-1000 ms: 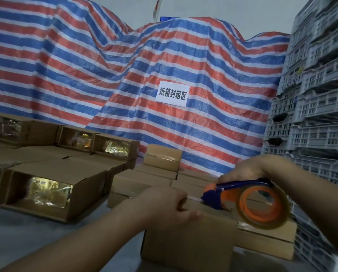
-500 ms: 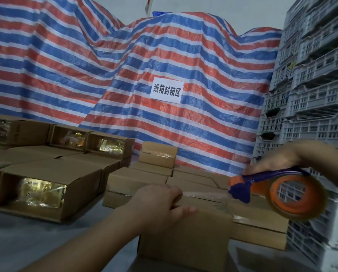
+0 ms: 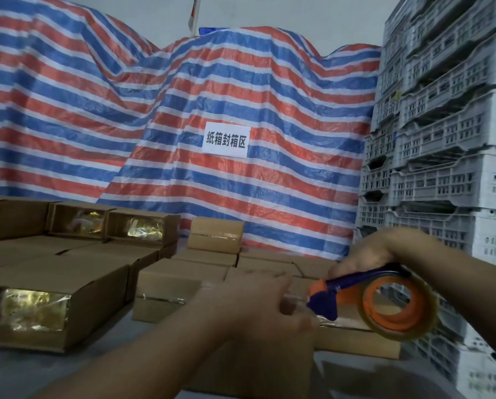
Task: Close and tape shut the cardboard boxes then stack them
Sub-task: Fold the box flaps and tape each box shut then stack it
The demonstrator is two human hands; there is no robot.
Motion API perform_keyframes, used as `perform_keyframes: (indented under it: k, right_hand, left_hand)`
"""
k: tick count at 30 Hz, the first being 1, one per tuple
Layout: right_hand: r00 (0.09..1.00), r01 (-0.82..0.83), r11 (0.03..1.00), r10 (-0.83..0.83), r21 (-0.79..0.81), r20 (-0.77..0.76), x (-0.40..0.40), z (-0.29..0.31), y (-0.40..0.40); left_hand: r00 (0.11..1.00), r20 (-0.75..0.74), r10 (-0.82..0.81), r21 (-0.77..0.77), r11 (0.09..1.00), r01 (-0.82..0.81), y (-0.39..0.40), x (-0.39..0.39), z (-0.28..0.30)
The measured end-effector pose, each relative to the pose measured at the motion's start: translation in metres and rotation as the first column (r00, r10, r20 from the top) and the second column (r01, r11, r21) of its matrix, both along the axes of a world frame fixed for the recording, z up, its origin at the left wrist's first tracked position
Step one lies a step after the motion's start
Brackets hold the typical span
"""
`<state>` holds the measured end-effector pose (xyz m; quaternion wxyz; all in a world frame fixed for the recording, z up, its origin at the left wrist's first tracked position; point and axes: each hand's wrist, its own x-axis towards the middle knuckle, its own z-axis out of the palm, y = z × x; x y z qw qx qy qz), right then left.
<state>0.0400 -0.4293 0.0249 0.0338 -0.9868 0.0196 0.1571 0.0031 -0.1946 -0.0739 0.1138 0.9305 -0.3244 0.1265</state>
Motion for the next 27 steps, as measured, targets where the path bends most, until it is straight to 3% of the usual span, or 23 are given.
perform_keyframes:
  k: [4,12,14,18,20,22,27]
  right_hand:
    - [1.0,0.026,0.999,-0.026,0.019,-0.002,0.0,-0.006,-0.009]
    - [0.997,-0.071,0.949,0.069,0.307,0.019,-0.011,-0.009,-0.039]
    - [0.998,-0.046,0.95,0.058,0.308,-0.03,-0.021,0.005,-0.045]
    - [0.999,-0.023,0.991,0.019,0.134,0.031,-0.041,0.025,-0.04]
    - [0.991,-0.026,0.99,0.043,-0.14,0.124,-0.041,0.017,-0.022]
    - [0.985,-0.012,0.937,0.07,-0.348,0.155,-0.037,0.0,0.005]
    - [0.922,-0.006,0.78,0.246,-0.626,0.298,-0.051,-0.01,0.05]
  left_hand:
    - [1.0,0.007,-0.001,0.092,0.996,0.001,-0.021,0.003,-0.017]
    - [0.998,0.061,0.016,0.139,0.99,-0.025,-0.019,0.0,-0.018]
    - [0.997,0.078,0.017,0.144,0.989,-0.028,-0.019,-0.002,-0.019]
    - [0.996,0.092,0.022,0.153,0.988,-0.036,-0.02,-0.001,-0.02]
    - [0.996,0.086,0.014,0.146,0.989,-0.026,-0.02,-0.001,-0.021]
    - [0.997,0.077,0.002,0.141,0.99,-0.013,-0.02,-0.002,-0.021]
    - [0.998,0.055,0.012,0.158,0.987,-0.021,-0.022,-0.005,-0.018]
